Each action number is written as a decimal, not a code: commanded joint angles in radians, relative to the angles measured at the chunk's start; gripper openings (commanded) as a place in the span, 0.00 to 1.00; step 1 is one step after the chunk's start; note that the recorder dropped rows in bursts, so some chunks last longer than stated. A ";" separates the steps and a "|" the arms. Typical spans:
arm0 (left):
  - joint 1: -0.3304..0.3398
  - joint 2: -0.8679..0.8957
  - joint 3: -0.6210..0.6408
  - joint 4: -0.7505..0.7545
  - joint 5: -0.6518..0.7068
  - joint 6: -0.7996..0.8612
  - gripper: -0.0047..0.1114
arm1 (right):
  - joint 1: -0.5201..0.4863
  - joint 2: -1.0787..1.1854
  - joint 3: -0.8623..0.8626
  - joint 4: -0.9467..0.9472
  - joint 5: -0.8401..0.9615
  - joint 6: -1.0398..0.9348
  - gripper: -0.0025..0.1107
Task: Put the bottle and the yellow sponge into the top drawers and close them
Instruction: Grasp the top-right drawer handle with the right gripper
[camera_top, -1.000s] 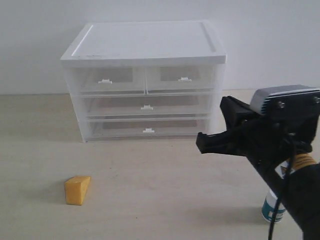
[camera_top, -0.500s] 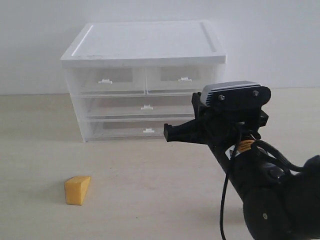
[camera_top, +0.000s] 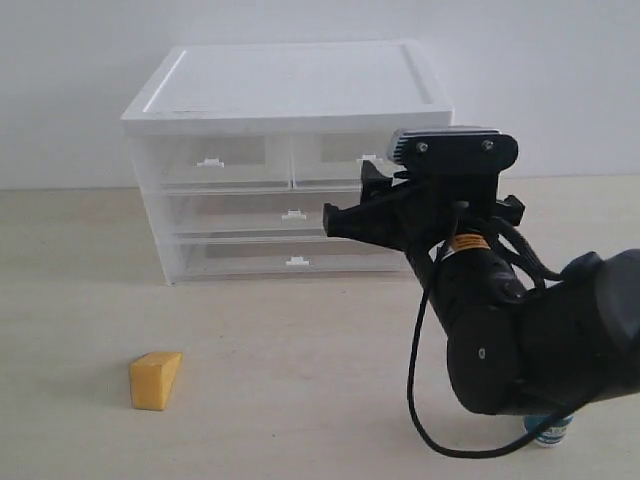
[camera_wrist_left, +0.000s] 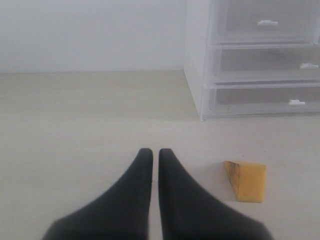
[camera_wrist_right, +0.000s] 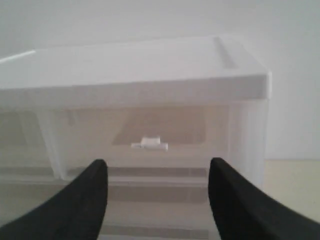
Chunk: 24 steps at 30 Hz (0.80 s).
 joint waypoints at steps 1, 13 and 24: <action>0.003 -0.003 0.003 -0.007 0.000 0.004 0.08 | -0.011 0.085 -0.042 0.000 -0.033 0.014 0.51; 0.003 -0.003 0.003 -0.007 0.000 0.004 0.08 | -0.011 0.234 -0.232 0.004 -0.056 -0.089 0.51; 0.003 -0.003 0.003 -0.007 0.000 0.004 0.08 | -0.061 0.296 -0.320 0.049 -0.094 -0.114 0.51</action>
